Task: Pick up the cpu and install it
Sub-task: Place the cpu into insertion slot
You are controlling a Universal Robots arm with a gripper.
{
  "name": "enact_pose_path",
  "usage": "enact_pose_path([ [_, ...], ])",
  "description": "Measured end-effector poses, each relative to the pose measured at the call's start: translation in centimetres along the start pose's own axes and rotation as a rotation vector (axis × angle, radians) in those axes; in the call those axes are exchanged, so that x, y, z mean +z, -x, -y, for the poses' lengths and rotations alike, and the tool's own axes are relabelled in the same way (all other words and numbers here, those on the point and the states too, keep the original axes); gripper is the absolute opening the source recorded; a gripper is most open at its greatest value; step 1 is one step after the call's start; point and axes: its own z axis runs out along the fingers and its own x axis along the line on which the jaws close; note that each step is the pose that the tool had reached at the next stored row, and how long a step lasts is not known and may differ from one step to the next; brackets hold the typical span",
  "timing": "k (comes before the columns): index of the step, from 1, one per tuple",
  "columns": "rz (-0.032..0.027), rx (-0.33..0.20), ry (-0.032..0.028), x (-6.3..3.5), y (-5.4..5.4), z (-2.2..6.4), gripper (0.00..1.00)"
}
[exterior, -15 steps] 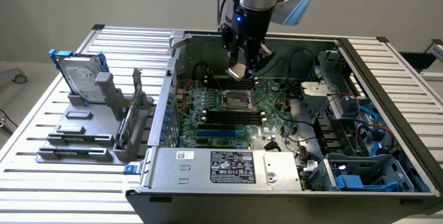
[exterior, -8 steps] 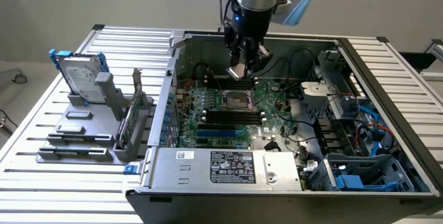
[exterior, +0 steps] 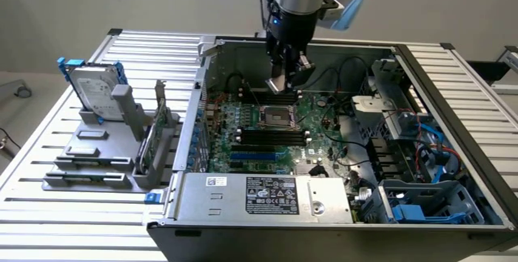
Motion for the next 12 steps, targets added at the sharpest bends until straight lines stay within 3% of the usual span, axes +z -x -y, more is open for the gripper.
enact_pose_path([
  [12,0.0022,0.217,0.0172,0.82,0.07,0.01,0.55],
])
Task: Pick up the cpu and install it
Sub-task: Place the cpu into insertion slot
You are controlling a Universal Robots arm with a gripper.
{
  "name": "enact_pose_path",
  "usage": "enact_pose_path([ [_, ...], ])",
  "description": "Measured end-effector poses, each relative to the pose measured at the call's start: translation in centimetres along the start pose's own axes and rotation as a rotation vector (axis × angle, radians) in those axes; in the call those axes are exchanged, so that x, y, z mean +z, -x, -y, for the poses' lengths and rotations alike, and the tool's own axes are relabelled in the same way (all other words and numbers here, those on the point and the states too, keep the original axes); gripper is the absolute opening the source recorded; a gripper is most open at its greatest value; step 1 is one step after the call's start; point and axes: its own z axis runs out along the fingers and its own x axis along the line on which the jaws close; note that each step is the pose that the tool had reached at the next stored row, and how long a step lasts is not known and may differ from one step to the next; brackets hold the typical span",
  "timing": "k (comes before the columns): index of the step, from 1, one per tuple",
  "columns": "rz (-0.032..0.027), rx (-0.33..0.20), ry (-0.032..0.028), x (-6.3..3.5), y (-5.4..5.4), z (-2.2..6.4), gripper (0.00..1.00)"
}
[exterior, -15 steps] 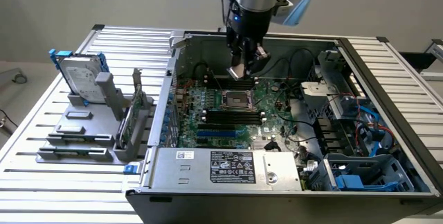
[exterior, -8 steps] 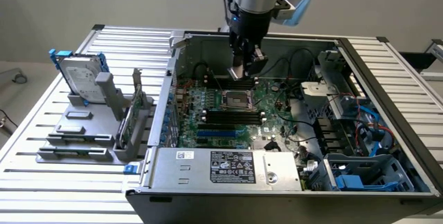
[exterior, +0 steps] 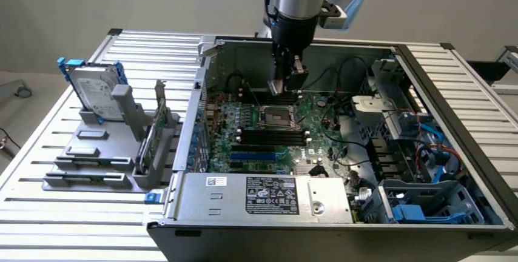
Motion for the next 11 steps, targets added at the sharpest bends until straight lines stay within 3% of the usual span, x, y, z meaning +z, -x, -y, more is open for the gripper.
enact_pose_path([
  [11,0.0021,0.195,0.0156,1.64,0.1,0.02,0.55],
])
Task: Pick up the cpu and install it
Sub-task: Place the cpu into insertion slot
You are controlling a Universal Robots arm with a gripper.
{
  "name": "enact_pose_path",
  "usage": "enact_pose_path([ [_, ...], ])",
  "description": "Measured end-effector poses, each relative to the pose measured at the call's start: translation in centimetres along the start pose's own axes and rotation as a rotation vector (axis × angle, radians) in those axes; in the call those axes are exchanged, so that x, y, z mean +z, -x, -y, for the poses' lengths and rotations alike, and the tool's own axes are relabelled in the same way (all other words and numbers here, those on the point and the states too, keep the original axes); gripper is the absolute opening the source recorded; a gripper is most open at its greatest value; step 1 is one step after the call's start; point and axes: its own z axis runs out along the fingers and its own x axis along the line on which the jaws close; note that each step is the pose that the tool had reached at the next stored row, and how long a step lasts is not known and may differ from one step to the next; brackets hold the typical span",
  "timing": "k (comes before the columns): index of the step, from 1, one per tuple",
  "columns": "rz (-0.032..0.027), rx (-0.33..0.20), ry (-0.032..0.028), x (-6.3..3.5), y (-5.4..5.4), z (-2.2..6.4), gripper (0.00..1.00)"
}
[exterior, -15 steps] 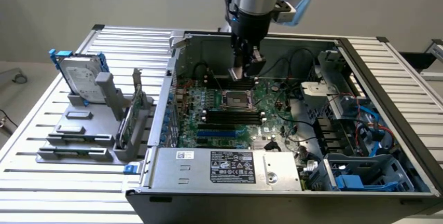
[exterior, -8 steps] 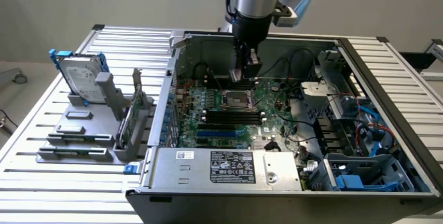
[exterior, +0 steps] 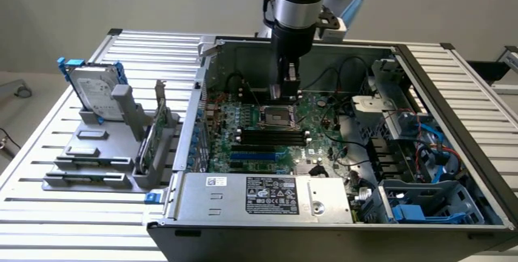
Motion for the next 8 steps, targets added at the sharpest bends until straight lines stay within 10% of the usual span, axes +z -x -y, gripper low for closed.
enact_pose_path([
  [8,0.0024,0.039,0.0032,1.44,0.1,1.02,0.55],
])
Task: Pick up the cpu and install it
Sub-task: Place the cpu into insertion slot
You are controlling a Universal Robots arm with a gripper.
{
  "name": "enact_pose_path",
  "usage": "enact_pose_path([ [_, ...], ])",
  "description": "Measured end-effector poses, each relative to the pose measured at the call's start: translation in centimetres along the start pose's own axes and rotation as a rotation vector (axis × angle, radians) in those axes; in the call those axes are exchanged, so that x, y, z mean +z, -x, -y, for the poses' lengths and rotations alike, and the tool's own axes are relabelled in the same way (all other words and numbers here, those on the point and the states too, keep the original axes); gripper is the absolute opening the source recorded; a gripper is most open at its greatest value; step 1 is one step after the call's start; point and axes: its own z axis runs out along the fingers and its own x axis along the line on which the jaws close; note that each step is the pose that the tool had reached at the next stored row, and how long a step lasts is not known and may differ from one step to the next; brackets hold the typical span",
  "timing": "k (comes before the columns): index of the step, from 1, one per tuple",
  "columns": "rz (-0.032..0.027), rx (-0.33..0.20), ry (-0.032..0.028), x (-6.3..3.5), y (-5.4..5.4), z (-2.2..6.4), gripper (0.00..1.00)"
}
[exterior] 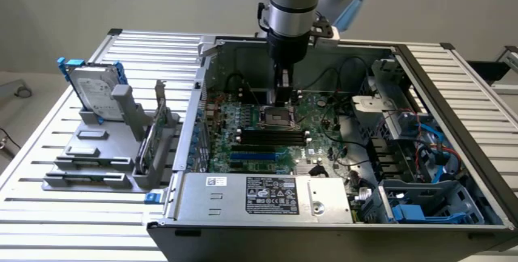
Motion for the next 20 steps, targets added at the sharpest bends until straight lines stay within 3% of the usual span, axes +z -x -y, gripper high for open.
enact_pose_path([
  [3,0.0,0.002,0.0005,0.54,0.1,0.49,0.55],
  [20,-0.0008,0.001,0.0046,3.38,0.3,0.09,0.55],
])
